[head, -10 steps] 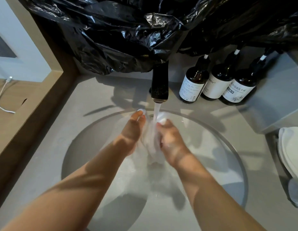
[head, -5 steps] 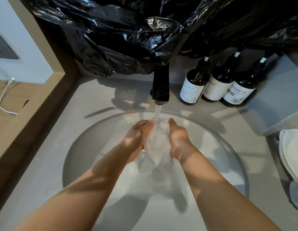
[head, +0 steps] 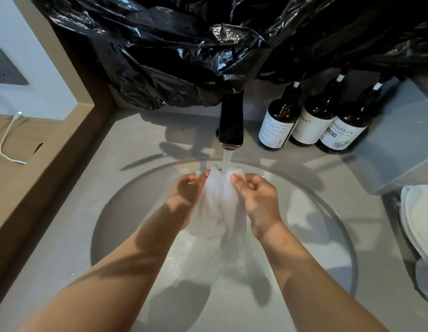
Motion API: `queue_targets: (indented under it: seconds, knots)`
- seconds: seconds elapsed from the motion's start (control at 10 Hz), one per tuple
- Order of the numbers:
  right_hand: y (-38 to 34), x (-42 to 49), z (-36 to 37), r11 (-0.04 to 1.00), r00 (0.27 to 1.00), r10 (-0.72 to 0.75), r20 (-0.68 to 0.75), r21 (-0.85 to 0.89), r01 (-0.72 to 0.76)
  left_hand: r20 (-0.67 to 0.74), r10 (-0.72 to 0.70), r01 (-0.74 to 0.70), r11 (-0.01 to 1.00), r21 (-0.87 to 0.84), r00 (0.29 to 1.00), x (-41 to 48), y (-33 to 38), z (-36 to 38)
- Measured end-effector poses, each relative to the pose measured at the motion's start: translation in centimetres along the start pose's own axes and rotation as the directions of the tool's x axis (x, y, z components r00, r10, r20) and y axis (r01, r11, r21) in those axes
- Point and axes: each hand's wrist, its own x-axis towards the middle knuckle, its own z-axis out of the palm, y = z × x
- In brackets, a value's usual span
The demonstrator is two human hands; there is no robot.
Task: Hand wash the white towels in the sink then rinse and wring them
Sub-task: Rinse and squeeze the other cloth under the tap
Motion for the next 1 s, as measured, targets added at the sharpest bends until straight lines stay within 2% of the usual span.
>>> queue_targets:
  seconds: [0.1,0.2,0.3,0.4,0.5,0.6,0.7,0.8,0.9,1.0]
  knots:
    - [0.1,-0.7,1.5,0.988,0.986,-0.157,0.057,0.006,0.157,0.133,-0.051,0.058,0.997,-0.048,0.99,-1.0,0.3,0.9]
    - [0.5,-1.5,2.7,0.937,0.963,-0.21,0.168,-0.245,0.248,0.192,-0.014,0.035,0.993,-0.111,0.981,-1.7,0.4,1.4]
    - [1.0,-1.7,3.3,0.807,0.963,-0.191,0.192,-0.527,0.265,0.094,-0.1,0.11,0.987,-0.114,0.991,-2.5,0.9,2.3]
    - [0.3,-0.2,3.4,0.887,0.984,-0.17,0.054,-0.426,0.177,0.033,-0.13,0.133,0.985,-0.111,0.991,-0.8,-0.2,3.5]
    - [0.2,2.5,2.6,0.934,0.994,0.101,-0.043,-0.34,-0.109,0.049,-0.126,0.131,0.984,-0.122,0.991,-1.3,-0.3,3.8]
    - [0.5,3.3,1.6,0.956,0.976,0.216,-0.03,-0.199,-0.218,0.055,-0.001,0.002,1.0,-0.013,0.998,-1.9,-0.1,3.3]
    - [-0.5,2.3,0.6,0.97,0.973,0.232,-0.021,-0.066,-0.232,0.242,-0.023,0.053,0.991,-0.119,0.97,-2.0,0.3,0.8]
    - [0.6,1.5,-0.1,0.964,1.0,-0.018,0.016,-0.264,0.022,0.184,-0.016,0.061,0.968,-0.245,0.983,-1.0,0.3,-0.5]
    - [0.5,-0.9,1.5,0.887,0.977,-0.16,0.14,-0.414,0.205,-0.064,-0.025,0.018,0.994,-0.109,0.998,-0.5,0.0,0.3]
    - [0.4,-2.4,3.3,0.846,0.964,-0.246,0.101,-0.463,0.265,0.024,-0.02,0.022,0.997,-0.07,1.0,-1.2,-0.1,2.0]
